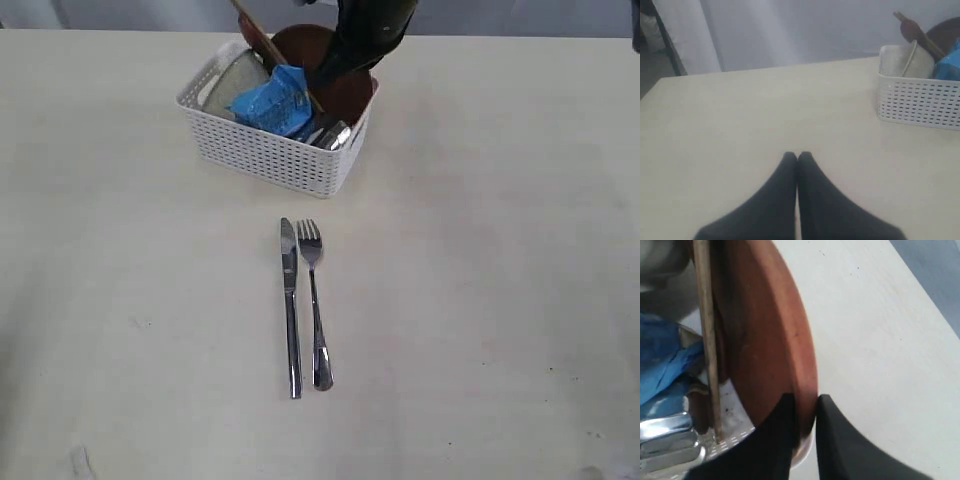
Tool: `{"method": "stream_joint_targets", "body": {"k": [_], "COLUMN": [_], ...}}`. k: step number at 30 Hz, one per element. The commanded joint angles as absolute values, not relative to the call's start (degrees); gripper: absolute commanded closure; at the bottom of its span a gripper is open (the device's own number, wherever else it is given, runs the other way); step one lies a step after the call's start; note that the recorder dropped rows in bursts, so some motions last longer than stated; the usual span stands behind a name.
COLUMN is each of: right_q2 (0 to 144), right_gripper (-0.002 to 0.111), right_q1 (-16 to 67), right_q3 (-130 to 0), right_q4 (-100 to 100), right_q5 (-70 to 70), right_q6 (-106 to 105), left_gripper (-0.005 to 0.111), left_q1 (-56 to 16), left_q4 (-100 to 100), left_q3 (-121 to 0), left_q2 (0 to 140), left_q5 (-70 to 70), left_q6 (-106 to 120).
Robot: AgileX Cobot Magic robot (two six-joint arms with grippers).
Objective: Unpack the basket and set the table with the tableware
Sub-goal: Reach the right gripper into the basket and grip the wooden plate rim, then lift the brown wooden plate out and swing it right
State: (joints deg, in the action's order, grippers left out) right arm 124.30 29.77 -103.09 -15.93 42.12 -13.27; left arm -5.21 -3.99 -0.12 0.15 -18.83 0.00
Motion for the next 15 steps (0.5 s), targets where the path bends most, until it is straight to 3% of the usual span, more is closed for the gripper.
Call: {"method": "stream_joint_targets", "body": {"k": [1,15], "right_q2": [121.0,113.7], "right_gripper": [0.109,0.109], "right_q1": [29.7,29.6], "right_q3": [-103.2,-103.2], "right_q4": [-17.0,-22.0], "right_q5": [42.5,45.6], "right_q6": [-13.3,-7.9], "left_gripper": [0.107,0.107], "left_q1": [-5.1,-5.1], "left_q4": [-4.3,-4.3], "left_q3": [0.0,0.0], "left_q2": [0.0,0.0], "left_q5": [-18.4,-18.4], "left_q6": [0.0,0.0]}}
